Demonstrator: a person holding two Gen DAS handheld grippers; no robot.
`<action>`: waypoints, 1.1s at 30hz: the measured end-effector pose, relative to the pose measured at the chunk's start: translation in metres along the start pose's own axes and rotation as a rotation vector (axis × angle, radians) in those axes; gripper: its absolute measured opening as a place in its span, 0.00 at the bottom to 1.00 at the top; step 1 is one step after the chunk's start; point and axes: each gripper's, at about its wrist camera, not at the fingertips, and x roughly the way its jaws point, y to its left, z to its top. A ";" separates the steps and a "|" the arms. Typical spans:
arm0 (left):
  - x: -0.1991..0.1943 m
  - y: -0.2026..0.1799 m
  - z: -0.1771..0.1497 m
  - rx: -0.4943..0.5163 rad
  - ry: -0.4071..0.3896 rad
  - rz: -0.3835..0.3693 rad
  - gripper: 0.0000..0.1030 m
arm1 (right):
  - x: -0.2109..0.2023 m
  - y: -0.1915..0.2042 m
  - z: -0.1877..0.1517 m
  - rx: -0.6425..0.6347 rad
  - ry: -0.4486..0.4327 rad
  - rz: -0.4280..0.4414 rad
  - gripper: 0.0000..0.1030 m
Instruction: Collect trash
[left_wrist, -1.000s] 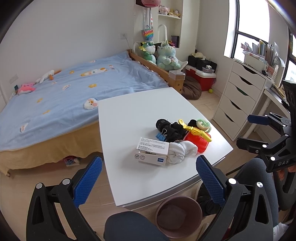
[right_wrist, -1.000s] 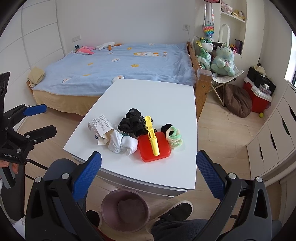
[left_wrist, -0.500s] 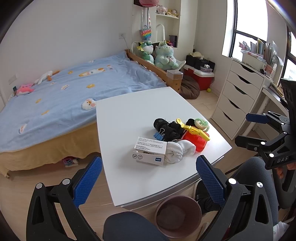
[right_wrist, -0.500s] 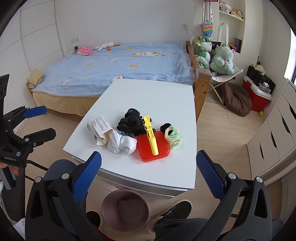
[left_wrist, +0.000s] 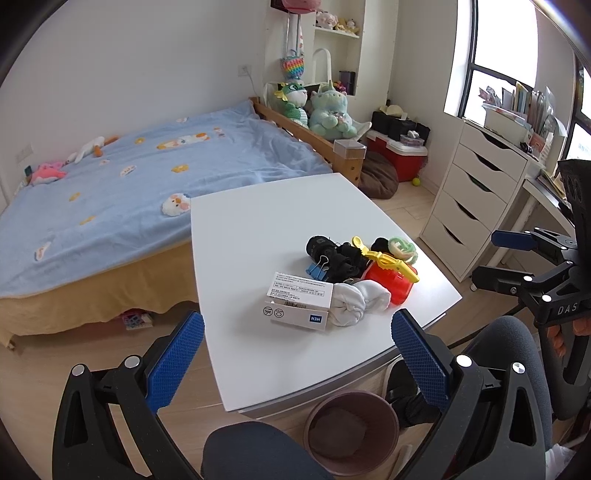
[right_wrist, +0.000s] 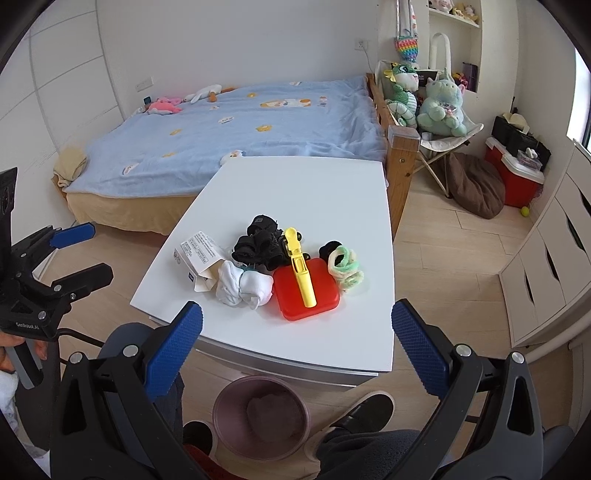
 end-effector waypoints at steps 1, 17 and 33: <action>0.000 0.000 0.000 0.000 0.000 -0.001 0.94 | 0.001 -0.001 0.001 0.001 -0.001 0.001 0.97; 0.002 0.001 -0.003 -0.014 -0.004 0.002 0.94 | 0.068 0.009 0.038 -0.197 0.134 -0.021 0.97; 0.002 0.011 -0.011 -0.047 0.005 0.005 0.94 | 0.130 0.009 0.041 -0.245 0.269 0.049 0.49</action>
